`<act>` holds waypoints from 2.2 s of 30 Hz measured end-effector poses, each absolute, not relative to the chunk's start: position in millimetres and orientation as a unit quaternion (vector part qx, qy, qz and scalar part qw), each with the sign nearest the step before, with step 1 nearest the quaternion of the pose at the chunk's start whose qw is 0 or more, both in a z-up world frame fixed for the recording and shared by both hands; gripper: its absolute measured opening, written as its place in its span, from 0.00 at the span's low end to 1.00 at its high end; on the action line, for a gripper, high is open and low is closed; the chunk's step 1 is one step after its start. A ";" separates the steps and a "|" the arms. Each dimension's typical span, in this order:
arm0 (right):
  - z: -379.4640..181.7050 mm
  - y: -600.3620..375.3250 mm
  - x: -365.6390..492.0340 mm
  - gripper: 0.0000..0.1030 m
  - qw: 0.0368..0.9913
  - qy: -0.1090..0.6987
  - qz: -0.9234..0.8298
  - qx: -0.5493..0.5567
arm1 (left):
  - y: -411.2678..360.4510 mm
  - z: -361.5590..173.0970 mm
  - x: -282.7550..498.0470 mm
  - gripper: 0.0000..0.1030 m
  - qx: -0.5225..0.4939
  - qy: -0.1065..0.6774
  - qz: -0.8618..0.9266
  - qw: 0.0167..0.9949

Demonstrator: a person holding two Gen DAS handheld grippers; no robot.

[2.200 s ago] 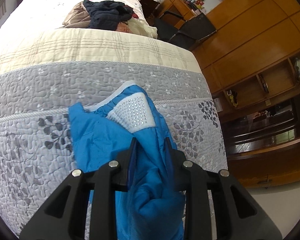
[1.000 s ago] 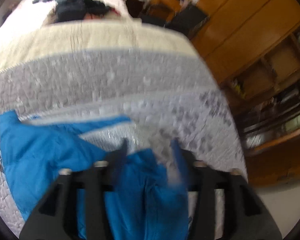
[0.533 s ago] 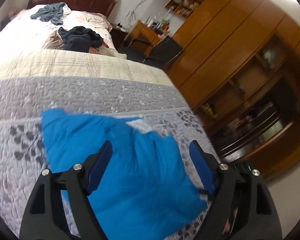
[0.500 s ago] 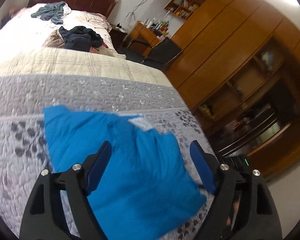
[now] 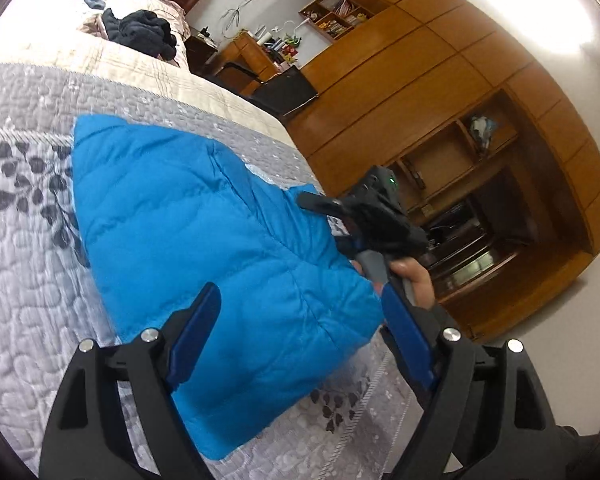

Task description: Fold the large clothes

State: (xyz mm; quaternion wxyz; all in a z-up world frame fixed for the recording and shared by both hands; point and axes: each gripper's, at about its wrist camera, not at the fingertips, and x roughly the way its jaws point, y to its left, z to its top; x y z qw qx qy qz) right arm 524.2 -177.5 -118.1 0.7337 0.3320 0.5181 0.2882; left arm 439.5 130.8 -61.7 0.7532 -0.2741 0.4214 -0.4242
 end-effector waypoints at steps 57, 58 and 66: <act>-175.3 -240.3 399.8 0.15 0.759 0.490 0.277 0.326 | 30.2 -86.4 421.3 0.80 -0.257 0.445 -0.521 0.682; -183.5 -243.6 399.8 0.15 0.755 0.485 0.280 0.341 | 27.4 -85.5 420.6 0.80 -0.250 0.446 -0.520 0.684; -137.2 -252.2 389.0 0.37 0.787 0.454 0.267 0.321 | 20.1 -98.6 420.5 0.82 -0.212 0.474 -0.495 0.696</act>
